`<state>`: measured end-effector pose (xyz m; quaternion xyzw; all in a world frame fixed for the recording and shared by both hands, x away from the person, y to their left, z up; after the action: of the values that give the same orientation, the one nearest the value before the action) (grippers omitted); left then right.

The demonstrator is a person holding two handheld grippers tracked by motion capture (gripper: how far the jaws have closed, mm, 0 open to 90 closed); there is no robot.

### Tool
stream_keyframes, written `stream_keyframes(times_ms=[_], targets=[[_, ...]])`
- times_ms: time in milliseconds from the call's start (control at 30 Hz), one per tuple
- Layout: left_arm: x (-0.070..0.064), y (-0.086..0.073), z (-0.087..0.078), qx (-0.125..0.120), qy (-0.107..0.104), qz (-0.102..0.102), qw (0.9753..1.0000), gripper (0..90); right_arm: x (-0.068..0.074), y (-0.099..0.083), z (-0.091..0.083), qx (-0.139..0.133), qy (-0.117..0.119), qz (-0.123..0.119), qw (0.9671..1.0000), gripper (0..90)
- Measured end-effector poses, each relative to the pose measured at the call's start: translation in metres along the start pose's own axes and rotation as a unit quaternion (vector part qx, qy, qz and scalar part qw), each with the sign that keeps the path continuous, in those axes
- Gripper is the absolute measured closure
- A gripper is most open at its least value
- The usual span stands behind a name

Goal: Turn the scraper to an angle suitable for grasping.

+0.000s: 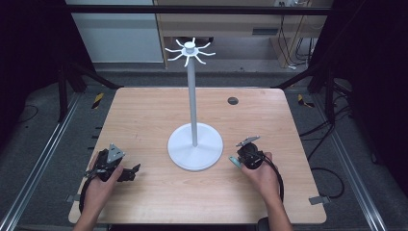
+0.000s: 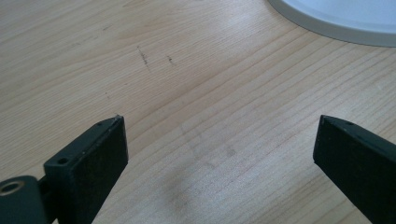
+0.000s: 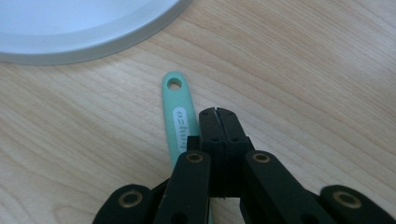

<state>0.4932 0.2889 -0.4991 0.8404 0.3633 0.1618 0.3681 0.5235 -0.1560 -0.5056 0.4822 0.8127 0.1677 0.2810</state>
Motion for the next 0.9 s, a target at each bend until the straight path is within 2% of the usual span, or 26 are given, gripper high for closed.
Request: stream_keyframes(times_ms=[33, 67, 200, 233, 300, 633, 667, 733, 900], targets=[[0.000, 0.000, 0.000, 0.000, 0.000, 0.000, 1.0000, 2.8, 0.000, 0.000, 0.000, 0.000, 0.000, 0.000, 1.0000, 90.0], [0.000, 0.000, 0.000, 0.000, 0.000, 0.000, 1.0000, 2.8, 0.003, -0.001, -0.002, -0.001, 0.014, -0.004, 0.9999, 90.0], [0.000, 0.000, 0.000, 0.001, 0.000, 0.000, 1.0000, 2.8, 0.008, -0.001, -0.005, -0.001, 0.031, -0.013, 0.9994, 90.0], [0.000, 0.000, 0.000, 0.001, 0.000, 0.001, 1.0000, 2.8, 0.014, -0.003, -0.008, 0.000, 0.044, -0.022, 0.9988, 90.0], [-0.001, 0.000, 0.000, 0.001, 0.000, 0.000, 1.0000, 2.9, 0.018, -0.004, -0.010, -0.002, 0.052, -0.034, 0.9981, 90.0], [0.000, -0.001, -0.001, 0.001, 0.002, -0.001, 1.0000, 2.8, 0.022, 0.000, -0.023, -0.023, 0.057, -0.052, 0.9967, 89.4], [0.000, -0.001, -0.002, 0.001, 0.002, -0.002, 1.0000, 2.8, 0.024, 0.003, -0.026, -0.021, 0.059, -0.069, 0.9957, 88.6], [0.000, -0.001, -0.002, 0.001, 0.002, -0.001, 1.0000, 2.8, 0.026, 0.006, -0.027, -0.019, 0.058, -0.083, 0.9947, 87.9], [0.000, -0.001, -0.002, -0.001, 0.002, -0.003, 1.0000, 2.8, 0.027, 0.013, -0.032, -0.013, 0.058, -0.101, 0.9932, 85.8]])
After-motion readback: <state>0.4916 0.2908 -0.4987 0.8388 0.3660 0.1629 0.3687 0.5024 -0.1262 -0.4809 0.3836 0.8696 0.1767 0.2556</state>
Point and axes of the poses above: each handheld gripper's, and its own axes: z roughly forward along the jaws, y roughly out of its top, x roughly to its left, the point moved 3 cm from there along z, roughly forward along the jaws, and after that the axes turned 15 degrees about -y, right-handed, at the moved point
